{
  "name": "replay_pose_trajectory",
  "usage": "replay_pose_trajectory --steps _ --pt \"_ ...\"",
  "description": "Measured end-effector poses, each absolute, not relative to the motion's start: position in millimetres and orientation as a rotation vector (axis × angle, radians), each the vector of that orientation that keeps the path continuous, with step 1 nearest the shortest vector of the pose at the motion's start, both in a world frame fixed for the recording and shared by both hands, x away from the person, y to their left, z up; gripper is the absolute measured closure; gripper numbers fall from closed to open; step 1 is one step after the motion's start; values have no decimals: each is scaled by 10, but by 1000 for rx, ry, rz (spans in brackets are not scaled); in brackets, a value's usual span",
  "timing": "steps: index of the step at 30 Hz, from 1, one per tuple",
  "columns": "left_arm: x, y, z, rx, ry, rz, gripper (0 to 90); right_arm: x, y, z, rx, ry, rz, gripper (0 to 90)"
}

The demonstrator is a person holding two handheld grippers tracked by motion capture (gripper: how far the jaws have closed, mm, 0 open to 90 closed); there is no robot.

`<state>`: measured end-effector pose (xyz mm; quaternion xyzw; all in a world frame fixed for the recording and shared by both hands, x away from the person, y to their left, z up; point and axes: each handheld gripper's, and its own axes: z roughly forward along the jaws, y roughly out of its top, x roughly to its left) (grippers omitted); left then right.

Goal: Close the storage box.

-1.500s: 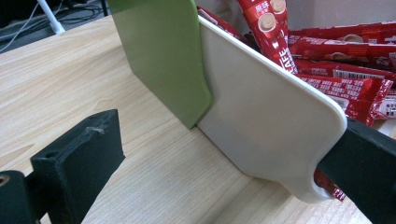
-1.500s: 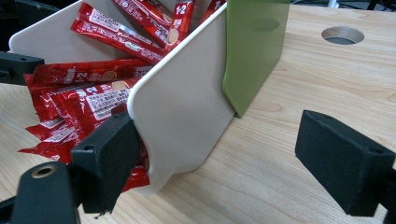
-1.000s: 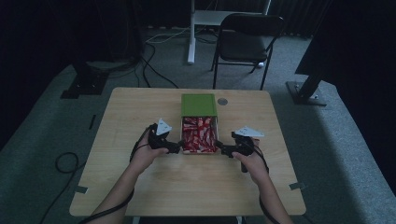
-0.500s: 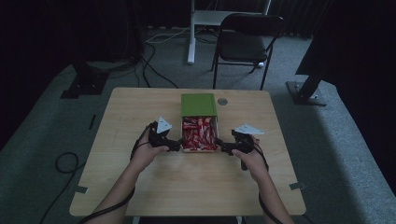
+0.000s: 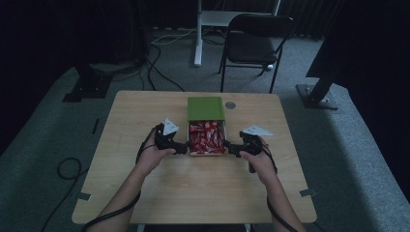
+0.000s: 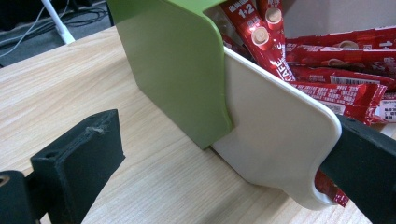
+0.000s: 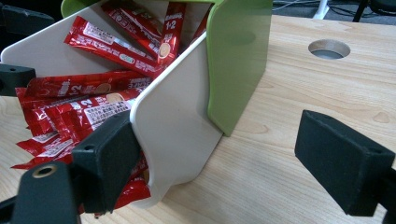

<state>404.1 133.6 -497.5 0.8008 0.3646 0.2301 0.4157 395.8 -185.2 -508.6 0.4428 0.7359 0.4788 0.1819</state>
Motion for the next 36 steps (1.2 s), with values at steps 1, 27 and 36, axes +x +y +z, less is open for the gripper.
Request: replay_pose_trajectory --steps 1,27,36 --pt "4043 1333 -4974 2010 915 579 27 3964 -1853 -5084 1250 2078 1350 139" --pt "4164 1319 -4937 2000 939 588 27 4124 -1823 -5065 1300 2043 1342 138" --pt "4201 1313 -4941 1991 946 593 27 4178 -1817 -5064 1313 2032 1340 139"
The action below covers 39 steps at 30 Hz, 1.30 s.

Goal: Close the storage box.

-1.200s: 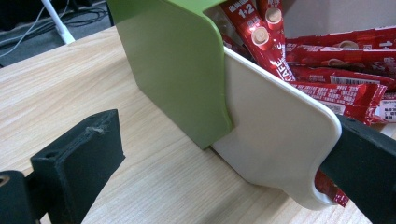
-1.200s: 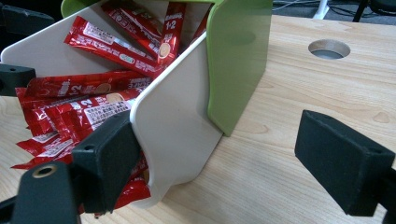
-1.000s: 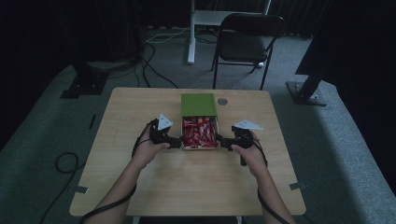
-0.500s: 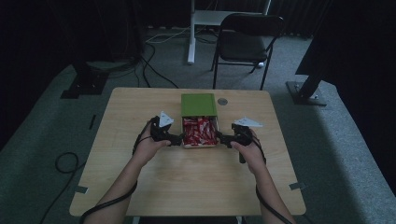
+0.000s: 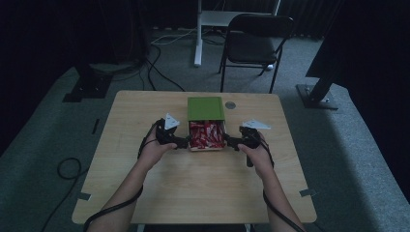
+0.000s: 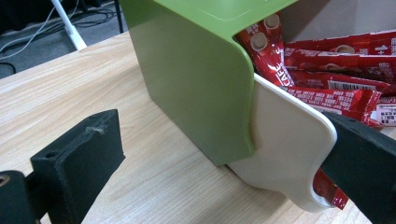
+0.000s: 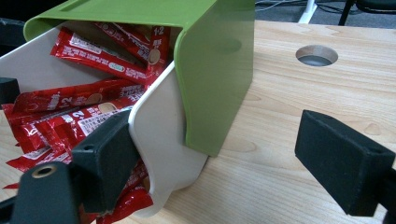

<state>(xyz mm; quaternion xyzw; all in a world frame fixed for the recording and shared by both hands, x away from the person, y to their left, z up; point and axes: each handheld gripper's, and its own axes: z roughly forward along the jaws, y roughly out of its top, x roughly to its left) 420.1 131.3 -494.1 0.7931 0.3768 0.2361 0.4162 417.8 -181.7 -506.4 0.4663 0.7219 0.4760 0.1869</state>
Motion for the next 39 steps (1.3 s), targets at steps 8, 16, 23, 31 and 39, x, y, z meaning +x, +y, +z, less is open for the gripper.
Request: replay_pose_trajectory --steps 8,16,23,31,39 --pt "4243 1325 -4947 1982 955 599 27 4215 -1801 -5067 1324 2021 1340 139" --pt "4282 1320 -4949 1981 958 605 27 4252 -1798 -5066 1329 2019 1339 138" --pt "4306 1319 -4945 1979 962 612 27 4284 -1785 -5058 1332 2019 1330 139" --pt "4355 1333 -4949 1971 975 607 27 4335 -1767 -5050 1333 2020 1321 139" --pt "4400 1341 -4958 1963 984 603 27 4377 -1752 -5046 1338 2022 1315 139"
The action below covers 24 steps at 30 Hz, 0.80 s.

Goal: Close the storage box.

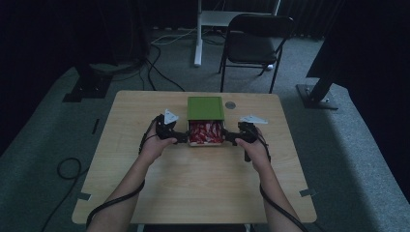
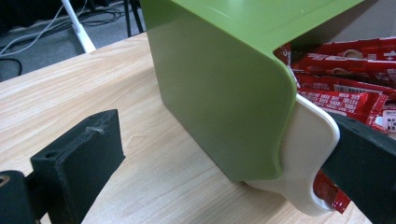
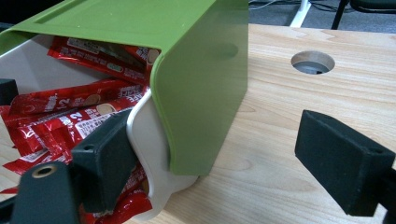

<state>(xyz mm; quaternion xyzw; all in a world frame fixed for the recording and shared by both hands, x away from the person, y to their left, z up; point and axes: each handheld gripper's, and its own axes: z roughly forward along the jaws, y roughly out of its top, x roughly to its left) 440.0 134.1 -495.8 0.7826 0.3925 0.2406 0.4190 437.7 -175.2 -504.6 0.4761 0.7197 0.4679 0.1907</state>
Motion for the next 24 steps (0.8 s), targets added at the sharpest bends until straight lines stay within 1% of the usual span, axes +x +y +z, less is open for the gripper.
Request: replay_pose_trajectory --steps 24 --pt "4518 1339 -4983 1931 1026 611 27 4485 -1701 -5053 1364 1985 1305 137"
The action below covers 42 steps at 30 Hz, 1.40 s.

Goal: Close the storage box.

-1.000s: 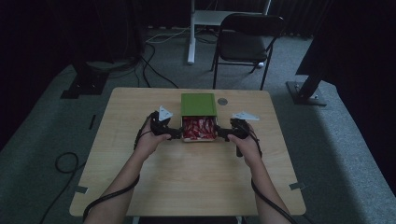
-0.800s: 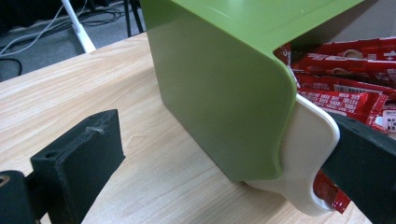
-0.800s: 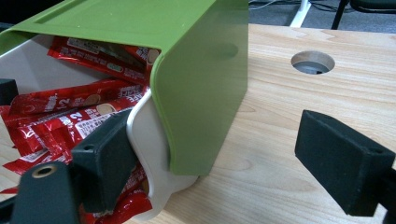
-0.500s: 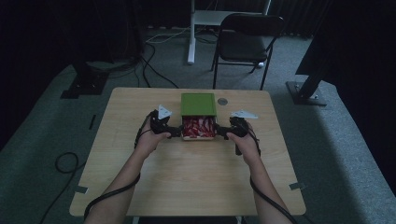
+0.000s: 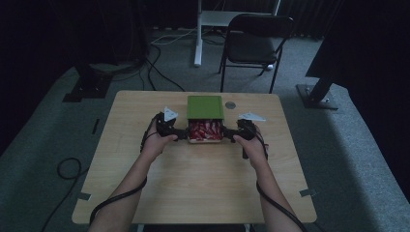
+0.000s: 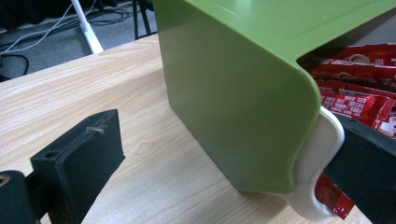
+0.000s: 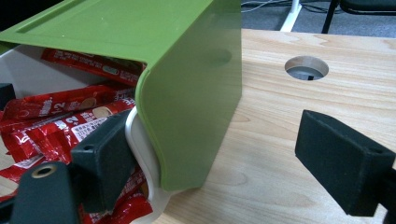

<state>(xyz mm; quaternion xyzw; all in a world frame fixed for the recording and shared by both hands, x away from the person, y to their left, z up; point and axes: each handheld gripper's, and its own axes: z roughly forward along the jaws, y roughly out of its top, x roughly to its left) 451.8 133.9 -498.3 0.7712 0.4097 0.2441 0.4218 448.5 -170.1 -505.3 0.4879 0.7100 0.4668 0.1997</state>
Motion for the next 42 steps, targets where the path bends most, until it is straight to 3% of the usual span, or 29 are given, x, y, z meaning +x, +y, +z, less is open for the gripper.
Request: replay_pose_trajectory --steps 42 --pt "4530 1308 -4983 1884 1036 600 28 4491 -1652 -5042 1429 1909 1343 141"
